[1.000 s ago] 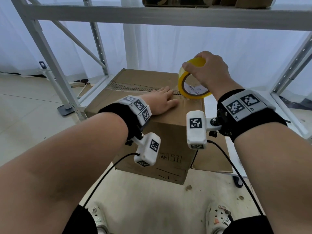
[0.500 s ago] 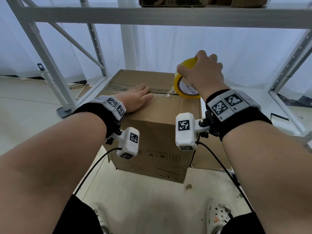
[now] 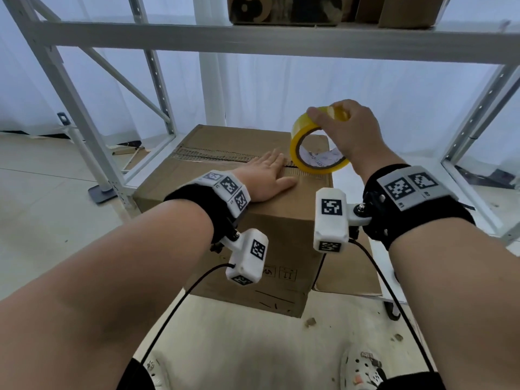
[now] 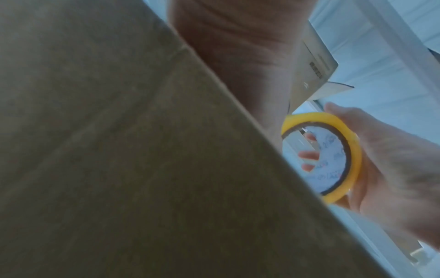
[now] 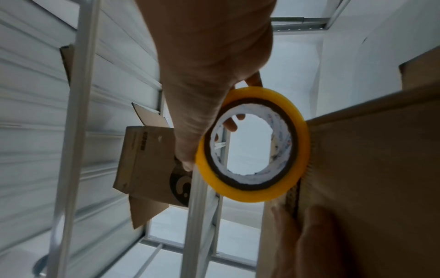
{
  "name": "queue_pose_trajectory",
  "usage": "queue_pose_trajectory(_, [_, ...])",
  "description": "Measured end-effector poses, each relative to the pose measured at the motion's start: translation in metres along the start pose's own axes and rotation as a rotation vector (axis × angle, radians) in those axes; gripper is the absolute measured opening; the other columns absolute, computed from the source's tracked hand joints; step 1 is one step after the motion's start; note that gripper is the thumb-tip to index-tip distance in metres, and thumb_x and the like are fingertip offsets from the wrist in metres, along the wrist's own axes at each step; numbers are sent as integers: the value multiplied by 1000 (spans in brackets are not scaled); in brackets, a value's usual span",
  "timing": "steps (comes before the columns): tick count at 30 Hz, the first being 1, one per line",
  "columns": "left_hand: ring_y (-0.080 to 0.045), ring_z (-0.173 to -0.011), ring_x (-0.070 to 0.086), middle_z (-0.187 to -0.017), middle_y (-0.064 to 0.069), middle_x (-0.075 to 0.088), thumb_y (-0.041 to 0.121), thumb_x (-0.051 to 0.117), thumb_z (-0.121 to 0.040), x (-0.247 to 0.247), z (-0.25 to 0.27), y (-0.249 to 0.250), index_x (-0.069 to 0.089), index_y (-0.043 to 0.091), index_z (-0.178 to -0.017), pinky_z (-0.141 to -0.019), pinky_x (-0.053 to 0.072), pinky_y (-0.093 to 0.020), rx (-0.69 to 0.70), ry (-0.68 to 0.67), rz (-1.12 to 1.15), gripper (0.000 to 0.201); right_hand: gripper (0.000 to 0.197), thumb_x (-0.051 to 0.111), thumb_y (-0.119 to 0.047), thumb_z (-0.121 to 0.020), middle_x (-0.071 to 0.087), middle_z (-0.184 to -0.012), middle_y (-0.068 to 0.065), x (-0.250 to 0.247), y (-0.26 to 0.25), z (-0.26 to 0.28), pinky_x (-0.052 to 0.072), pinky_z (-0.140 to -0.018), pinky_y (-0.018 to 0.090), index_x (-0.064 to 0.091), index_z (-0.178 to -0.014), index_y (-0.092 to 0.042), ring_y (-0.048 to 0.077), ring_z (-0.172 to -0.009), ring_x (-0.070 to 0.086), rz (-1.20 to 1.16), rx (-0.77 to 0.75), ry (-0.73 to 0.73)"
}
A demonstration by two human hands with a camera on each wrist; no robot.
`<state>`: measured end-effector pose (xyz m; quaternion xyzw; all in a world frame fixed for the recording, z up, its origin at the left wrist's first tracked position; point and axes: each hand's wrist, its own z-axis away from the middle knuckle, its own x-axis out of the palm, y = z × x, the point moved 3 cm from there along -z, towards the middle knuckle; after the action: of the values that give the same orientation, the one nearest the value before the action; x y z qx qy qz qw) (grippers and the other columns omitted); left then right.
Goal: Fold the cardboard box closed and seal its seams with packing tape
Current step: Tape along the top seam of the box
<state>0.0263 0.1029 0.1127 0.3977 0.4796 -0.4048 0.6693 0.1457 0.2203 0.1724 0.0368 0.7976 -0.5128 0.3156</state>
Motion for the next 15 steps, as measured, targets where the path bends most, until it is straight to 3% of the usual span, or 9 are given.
queue_pose_trajectory(3, [-12, -146, -7, -159, -1, -10, 59, 22, -96, -1, 2, -5, -5, 17, -152, -117, -3, -30, -2, -14, 10, 75, 68, 64, -63, -77, 48, -102, -1, 5, 8, 3, 38, -80, 31, 49, -118, -11, 18, -97, 46, -115, 128, 7])
queue_pose_trajectory(5, [-12, -146, -7, -159, 0, -10, 58, 23, -96, -1, 4, -5, -5, 17, -152, -116, -3, -29, -4, -21, 11, 75, 64, 66, -61, -76, 46, -96, -3, 7, 4, 2, 36, -76, 30, 48, -113, -11, 19, -95, 45, -93, 116, 6])
queue_pose_trajectory(10, [-12, -146, -6, -159, 0, -9, 59, 24, -96, -2, 1, -4, -7, 16, -152, -115, -2, -28, -11, -16, 7, 77, 77, 69, -59, -72, 53, -121, 7, -10, -19, -5, 36, -77, 32, 49, -124, -6, 25, -113, 49, 188, -22, 64])
queue_pose_trajectory(15, [-13, -146, -6, -159, -1, -10, 59, 23, -96, -1, 1, -3, -5, 16, -152, -116, -1, -30, -16, -25, -10, 76, 69, 70, -57, -70, 48, -104, 3, -19, -1, -4, 38, -73, 35, 51, -116, -8, 27, -108, 52, 195, 47, 48])
